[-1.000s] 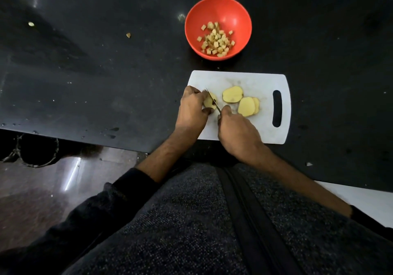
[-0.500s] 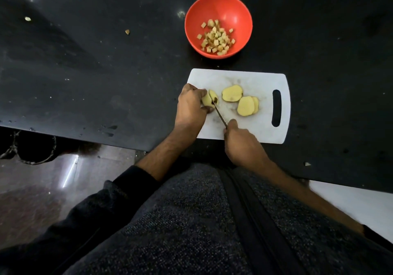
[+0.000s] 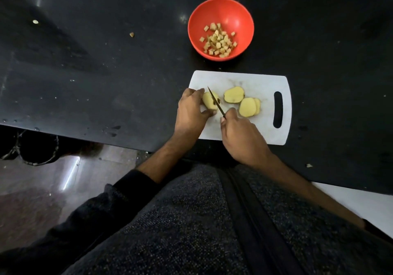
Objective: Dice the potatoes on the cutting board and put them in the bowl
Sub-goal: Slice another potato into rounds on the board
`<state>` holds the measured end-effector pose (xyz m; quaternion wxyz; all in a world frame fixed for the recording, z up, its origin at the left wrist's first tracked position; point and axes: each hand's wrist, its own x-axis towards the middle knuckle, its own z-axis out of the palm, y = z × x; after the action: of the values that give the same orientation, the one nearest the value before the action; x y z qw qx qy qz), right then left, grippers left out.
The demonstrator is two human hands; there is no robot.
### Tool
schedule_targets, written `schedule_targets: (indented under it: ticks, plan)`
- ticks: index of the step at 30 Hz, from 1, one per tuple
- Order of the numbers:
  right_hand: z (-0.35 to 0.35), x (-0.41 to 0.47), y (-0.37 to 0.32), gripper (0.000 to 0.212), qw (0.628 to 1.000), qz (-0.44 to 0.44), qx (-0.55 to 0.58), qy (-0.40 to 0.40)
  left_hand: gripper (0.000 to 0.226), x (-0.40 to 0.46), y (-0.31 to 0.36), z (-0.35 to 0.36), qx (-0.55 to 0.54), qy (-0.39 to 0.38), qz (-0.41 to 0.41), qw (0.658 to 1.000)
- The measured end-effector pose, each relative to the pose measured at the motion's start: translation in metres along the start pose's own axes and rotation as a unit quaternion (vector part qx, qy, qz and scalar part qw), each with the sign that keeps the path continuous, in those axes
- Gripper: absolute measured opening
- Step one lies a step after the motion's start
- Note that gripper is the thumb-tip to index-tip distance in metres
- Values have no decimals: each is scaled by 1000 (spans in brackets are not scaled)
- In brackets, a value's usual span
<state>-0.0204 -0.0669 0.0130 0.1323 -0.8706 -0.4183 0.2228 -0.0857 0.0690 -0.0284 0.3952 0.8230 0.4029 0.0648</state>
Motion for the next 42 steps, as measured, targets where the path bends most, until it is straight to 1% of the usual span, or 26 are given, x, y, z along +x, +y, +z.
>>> schedule_targets:
  ticks: [2,3,5,10,14,17,22,25,28,34,37,42]
  plan:
    - [5,10,-4,25,1000,7,-6,6,56,-1,0,-2,-9,1,2,1000]
    - [7,13,-5,25,1000,11,-7,3,53,-2,0,-3,-15,3,4,1000]
    - [11,15,-7,25,1000,20,-11,-8,45,-3,0,-3,-24,6,6,1000]
    - [18,13,-6,21,998,24,-48,-19,37,-4,1,0,-8,14,11,1000]
    - [16,15,-5,19,997,20,-74,-16,39,-2,1,0,9,10,8,1000]
    - [15,15,-8,17,997,34,-61,-33,41,-2,0,-1,27,11,12,999]
    - [18,14,-14,16,997,38,-36,-59,30,-2,2,-2,56,2,17,998]
    - [17,14,-12,17,997,34,-48,-47,19,-1,3,-3,71,-3,24,997]
    - [17,14,-12,17,997,34,-61,-38,16,0,4,-1,80,-3,27,996]
    - [16,15,-14,19,996,48,-43,-67,9,7,3,-2,109,-20,32,993]
    - [16,17,-14,22,995,54,-42,-76,8,14,-4,1,134,-23,28,990]
    - [17,22,-13,21,993,75,-35,-87,19,20,-9,8,101,-8,6,995]
